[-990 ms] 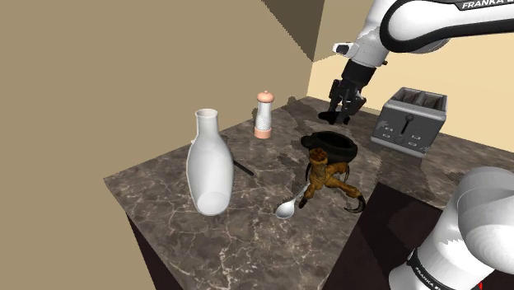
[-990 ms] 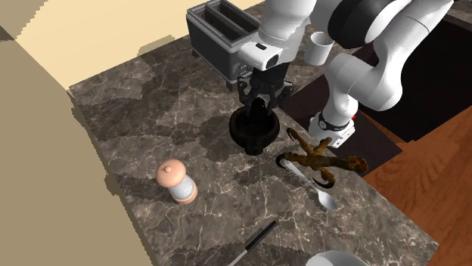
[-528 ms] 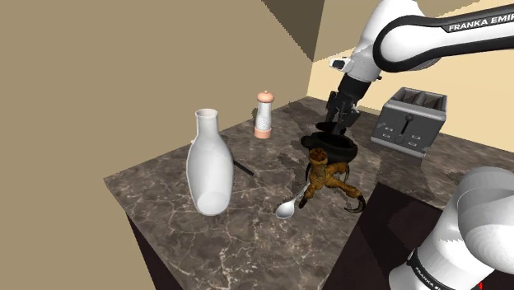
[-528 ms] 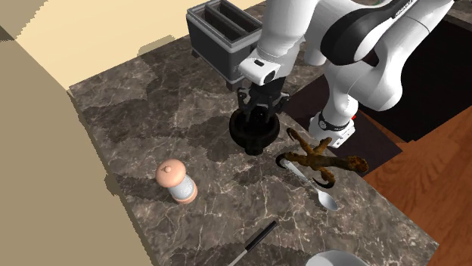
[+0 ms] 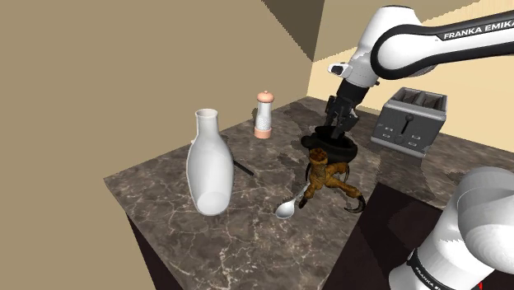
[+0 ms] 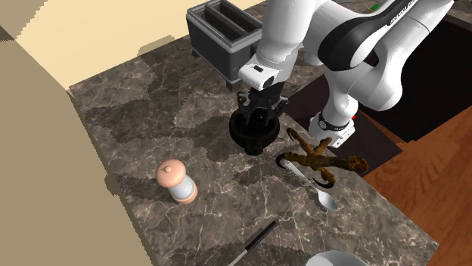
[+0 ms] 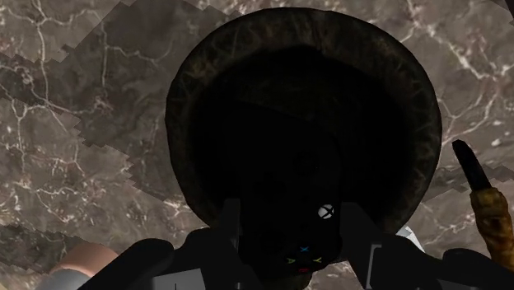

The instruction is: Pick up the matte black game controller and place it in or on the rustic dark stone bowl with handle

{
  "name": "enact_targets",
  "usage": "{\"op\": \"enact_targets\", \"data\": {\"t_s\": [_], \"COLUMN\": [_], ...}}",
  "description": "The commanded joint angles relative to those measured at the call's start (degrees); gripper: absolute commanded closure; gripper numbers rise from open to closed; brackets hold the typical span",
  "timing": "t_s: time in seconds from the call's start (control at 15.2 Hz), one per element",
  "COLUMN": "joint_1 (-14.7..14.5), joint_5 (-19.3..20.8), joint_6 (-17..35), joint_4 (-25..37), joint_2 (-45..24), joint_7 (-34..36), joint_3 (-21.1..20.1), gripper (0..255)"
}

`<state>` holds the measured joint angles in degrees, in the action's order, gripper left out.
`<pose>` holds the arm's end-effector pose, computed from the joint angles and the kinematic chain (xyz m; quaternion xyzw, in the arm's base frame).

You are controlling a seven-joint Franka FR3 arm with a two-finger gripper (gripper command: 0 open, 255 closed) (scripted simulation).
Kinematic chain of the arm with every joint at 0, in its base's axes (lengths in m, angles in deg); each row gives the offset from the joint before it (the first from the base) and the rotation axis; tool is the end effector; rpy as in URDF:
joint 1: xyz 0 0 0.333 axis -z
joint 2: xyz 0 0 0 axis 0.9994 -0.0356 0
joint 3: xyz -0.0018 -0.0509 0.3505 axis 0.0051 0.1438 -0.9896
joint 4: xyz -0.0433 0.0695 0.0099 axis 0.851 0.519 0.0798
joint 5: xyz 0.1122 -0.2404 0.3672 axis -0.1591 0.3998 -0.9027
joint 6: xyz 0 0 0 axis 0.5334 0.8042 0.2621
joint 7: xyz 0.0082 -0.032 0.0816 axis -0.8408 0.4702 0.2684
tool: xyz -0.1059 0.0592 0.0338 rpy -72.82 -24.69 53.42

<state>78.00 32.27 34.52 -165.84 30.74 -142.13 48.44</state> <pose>0.4022 -0.0415 0.4807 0.8535 0.5116 0.0976 0.0169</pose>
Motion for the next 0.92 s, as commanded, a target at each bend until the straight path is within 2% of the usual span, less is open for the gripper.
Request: {"op": "enact_targets", "data": {"t_s": [0.0,0.07,0.4,0.66,0.86], "joint_1": [0.0,0.0,0.0,0.2,0.2], "joint_5": [0.0,0.0,0.0,-0.2,-0.2], "joint_6": [0.0,0.0,0.0,-8.0,-8.0], "joint_4": [0.0,0.0,0.0,5.6,5.6], "joint_2": [0.0,0.0,0.0,2.4,2.4], "joint_7": [0.0,0.0,0.0,0.1,0.1], "joint_3": [0.0,0.0,0.0,-0.8,-0.8], "gripper": [255,0,0,0,0]}}
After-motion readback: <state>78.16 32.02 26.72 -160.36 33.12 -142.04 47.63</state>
